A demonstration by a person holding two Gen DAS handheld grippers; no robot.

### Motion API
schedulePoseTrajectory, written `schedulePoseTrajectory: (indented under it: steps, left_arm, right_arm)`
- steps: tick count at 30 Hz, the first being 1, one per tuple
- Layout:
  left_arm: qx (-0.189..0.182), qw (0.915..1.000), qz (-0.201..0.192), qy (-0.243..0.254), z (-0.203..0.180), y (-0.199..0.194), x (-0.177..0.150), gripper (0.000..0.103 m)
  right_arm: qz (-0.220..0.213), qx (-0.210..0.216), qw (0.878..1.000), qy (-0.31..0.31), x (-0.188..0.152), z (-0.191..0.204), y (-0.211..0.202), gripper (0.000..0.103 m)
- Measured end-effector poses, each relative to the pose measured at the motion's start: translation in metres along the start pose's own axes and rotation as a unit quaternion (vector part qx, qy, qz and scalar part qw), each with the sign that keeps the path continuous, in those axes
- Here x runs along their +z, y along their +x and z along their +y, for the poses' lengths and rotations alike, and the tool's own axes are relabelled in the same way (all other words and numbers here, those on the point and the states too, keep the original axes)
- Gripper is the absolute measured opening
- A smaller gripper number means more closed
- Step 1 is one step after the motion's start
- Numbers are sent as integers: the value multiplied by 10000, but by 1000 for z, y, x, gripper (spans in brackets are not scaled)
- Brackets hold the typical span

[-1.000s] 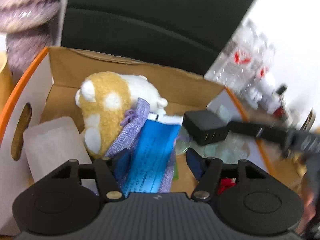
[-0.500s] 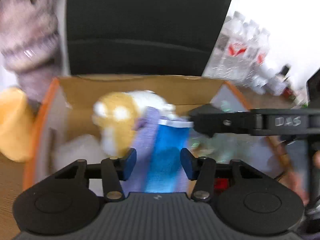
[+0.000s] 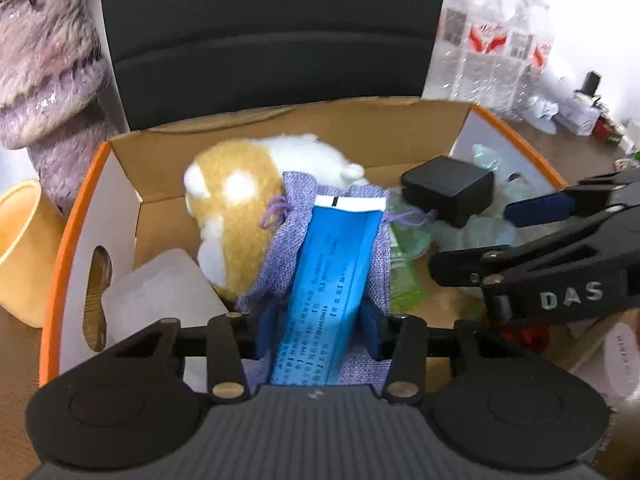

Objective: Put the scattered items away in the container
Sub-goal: 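Open both tools to drop the tube and charger into the box, then withdraw both tools from the box toward the remaining bottles on the table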

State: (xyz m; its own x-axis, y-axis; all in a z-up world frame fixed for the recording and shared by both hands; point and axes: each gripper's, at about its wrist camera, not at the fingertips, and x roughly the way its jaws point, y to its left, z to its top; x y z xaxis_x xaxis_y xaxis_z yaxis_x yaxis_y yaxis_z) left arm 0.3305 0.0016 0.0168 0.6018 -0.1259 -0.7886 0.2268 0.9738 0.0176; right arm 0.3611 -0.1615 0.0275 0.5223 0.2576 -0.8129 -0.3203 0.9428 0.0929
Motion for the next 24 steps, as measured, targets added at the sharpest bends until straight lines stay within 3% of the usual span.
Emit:
schedulePoseTrajectory:
  steps: [5,7,9,11,12,15,17,21,24]
  left_arm:
    - [239,9996,53,107,-8,0,1,44]
    - [271,9996,61,83,-8,-9,4,50]
    - [616,9976,-211,235,-11,-31,3,82]
    - [970,9933,-491,393,-14,-53,1,101]
    - [1146,9903,-631,472,-15,-64,1,103]
    - [1078,9912,-718,265,-9,-89,-7,103]
    - [962,9928,-704,125,-6,-100,-14,103]
    - [878,9937,-695,59,-13,-124,-34,103]
    - [791,9938,-776,-36,-15,-150,-51,103]
  right_arm:
    - [200,-73,9998,50,-1,1,0,85]
    - [267,-61,9995,144,0,0,-1,87]
    - [282,-29,9992,269,1,-2,-8,88]
    - [139,-47,9995,281,-2,1,-27,93]
    - [45,-24,9996,290,-6,3,-39,95]
    - [-235,48,9992,317,-18,9,-74,96]
    - [-183,72,9996,216,-27,16,-86,96]
    - [-161,-325,9993,133,-49,29,-108,96]
    - [-162,-237,9994,198,-67,35,-127,96]
